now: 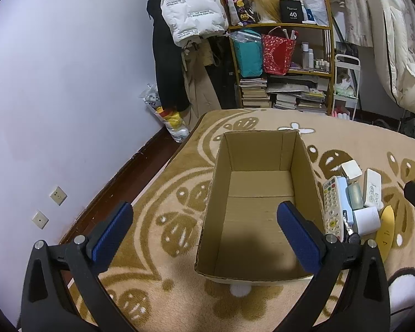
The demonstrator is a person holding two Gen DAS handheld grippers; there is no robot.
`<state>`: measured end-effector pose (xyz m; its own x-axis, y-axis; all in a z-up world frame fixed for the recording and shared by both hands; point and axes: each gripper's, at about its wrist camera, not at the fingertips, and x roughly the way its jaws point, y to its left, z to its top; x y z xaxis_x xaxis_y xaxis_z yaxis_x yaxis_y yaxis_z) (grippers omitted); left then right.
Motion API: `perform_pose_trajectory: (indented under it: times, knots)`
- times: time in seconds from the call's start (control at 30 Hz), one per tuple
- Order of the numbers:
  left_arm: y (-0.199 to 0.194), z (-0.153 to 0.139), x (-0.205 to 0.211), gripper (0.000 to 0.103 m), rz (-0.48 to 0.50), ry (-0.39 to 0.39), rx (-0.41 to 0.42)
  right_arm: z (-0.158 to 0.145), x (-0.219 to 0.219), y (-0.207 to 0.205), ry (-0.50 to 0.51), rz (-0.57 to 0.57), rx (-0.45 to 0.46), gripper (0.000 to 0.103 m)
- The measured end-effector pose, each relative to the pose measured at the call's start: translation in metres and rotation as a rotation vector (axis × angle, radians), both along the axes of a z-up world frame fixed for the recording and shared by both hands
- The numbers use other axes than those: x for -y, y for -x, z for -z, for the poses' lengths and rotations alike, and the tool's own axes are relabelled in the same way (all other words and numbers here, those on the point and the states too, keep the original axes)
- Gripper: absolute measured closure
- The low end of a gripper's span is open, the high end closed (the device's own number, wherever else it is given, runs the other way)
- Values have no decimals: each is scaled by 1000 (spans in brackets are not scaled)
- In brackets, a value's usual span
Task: Organize rigid objects
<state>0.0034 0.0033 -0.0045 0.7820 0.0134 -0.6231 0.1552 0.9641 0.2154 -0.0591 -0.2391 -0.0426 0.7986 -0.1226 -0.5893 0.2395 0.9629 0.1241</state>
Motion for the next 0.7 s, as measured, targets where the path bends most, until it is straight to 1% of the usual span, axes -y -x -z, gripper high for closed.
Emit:
perform_pose_trajectory:
  times: [0.7]
  knots:
    - [-3,4,2,0,-2,-19,-13,3,4,1,-14,-3,-12,0]
